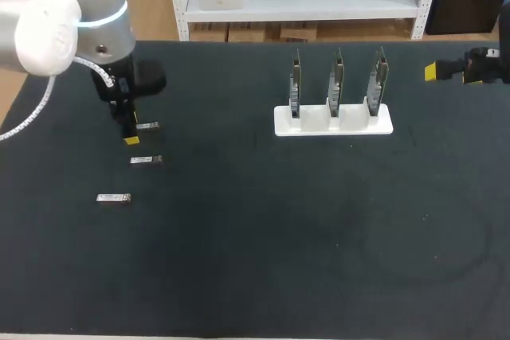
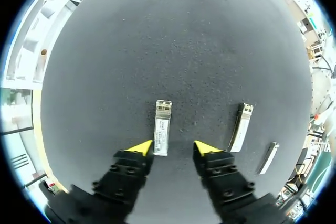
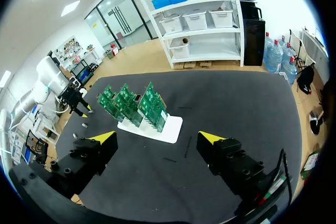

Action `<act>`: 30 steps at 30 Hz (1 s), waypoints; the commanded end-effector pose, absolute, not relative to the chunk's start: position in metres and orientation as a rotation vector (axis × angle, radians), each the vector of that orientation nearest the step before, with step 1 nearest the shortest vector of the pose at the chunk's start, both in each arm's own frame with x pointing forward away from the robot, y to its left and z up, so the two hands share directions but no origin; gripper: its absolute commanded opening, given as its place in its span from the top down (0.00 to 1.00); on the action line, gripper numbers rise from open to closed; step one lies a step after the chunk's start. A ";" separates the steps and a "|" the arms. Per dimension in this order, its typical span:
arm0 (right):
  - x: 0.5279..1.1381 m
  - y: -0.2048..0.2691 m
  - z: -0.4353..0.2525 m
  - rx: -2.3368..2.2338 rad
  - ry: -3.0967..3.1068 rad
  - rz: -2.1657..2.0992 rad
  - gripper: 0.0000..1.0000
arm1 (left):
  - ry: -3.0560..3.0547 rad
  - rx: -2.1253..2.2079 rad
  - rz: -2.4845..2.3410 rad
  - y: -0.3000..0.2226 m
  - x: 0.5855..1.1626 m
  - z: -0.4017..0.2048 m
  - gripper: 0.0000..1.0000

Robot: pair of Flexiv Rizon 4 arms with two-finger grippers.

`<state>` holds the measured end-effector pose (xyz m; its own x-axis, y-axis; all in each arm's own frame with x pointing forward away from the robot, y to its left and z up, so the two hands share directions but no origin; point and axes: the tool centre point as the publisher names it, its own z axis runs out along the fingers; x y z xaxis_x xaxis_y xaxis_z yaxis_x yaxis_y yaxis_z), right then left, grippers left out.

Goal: Pick up the optical module with the left hand, and insert it into the network port with the right hand.

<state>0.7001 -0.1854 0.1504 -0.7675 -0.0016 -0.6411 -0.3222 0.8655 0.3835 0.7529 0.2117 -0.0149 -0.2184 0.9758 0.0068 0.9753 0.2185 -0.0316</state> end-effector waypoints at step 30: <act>0.699 -0.185 0.151 -0.231 2.376 0.633 0.00 | -3.246 -1.884 1.019 0.163 0.785 0.122 1.00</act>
